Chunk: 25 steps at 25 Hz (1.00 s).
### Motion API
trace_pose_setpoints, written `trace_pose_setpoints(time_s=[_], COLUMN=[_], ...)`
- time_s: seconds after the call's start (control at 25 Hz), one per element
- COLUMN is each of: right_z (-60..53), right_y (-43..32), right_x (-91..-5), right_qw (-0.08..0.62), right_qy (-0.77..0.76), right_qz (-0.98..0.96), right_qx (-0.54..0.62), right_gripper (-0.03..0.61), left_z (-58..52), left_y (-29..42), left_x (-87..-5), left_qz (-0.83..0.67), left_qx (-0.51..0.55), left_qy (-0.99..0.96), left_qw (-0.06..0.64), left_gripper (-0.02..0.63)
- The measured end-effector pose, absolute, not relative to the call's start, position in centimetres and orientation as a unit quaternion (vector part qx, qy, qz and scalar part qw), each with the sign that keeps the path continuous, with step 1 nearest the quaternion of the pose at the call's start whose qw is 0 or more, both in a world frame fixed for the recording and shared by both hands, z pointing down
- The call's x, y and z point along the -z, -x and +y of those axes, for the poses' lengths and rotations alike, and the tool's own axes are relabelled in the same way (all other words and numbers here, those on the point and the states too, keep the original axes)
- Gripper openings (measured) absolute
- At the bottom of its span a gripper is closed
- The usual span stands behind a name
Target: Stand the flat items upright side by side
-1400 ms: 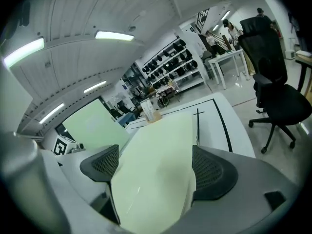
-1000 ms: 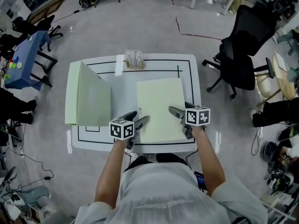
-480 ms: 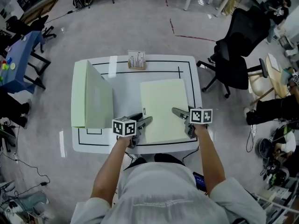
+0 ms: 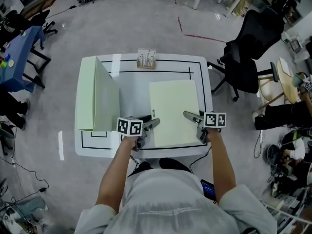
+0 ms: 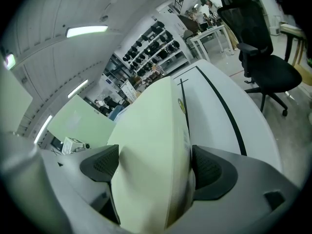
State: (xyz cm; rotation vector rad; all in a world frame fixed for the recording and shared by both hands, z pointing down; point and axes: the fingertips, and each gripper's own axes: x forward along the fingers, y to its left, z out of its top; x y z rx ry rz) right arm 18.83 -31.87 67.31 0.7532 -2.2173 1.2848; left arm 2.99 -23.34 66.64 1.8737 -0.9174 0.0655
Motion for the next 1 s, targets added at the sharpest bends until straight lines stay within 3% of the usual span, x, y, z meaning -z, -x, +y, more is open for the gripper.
trace_pose_setpoints(time_s=[0.36, 0.56, 1.0], right_z=[-31.4, -31.5, -31.2], right_y=[-19.2, -19.2, -19.7], right_x=[-67.3, -67.2, -66.6], right_qw=[0.24, 0.237, 0.241], right_qy=[-0.288, -0.288, -0.264], right_qz=[-0.805, -0.807, -0.818], right_qx=[-0.46, -0.458, -0.45], right_gripper=[0.459, 0.459, 0.459], left_z=[-22.5, -21.6, -21.5], left_y=[-2.9, -3.1, -3.6], left_x=[-66.6, -65.8, -65.9], left_qz=[-0.439, -0.475, -0.464], left_qx=[-0.027, -0.081, -0.16], left_qy=[-0.729, -0.728, -0.762], left_qw=[0.524, 0.487, 0.422], left_gripper=[0.262, 0.184, 0.183])
